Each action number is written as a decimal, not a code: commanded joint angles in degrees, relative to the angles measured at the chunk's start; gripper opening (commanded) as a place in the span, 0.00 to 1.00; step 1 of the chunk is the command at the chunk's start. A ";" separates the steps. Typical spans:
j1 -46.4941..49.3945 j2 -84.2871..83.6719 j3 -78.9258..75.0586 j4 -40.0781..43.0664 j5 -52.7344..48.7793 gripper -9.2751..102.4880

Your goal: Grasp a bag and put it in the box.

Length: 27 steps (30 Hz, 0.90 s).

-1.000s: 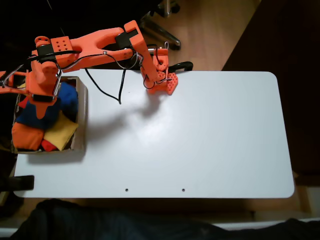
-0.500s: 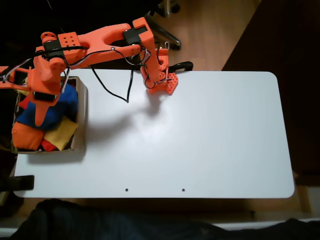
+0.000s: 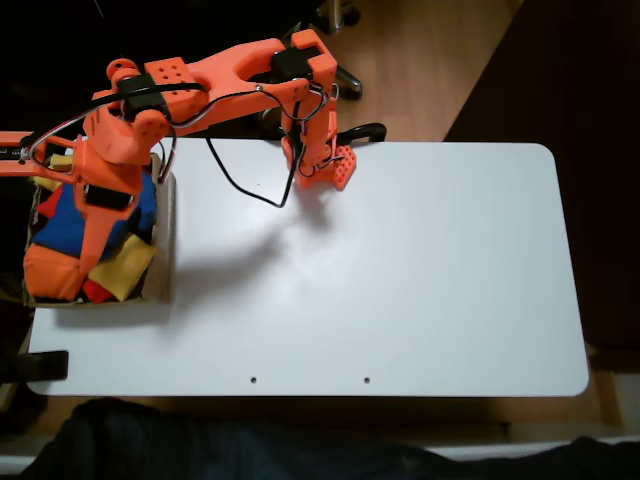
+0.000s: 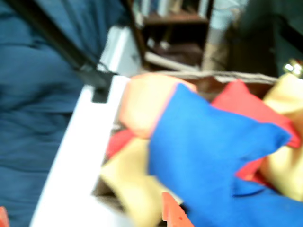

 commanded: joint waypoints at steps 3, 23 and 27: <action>-2.72 7.82 4.13 -2.64 1.49 0.68; -13.89 23.64 15.73 -8.09 8.70 0.70; -16.44 25.40 17.05 -8.88 9.23 0.70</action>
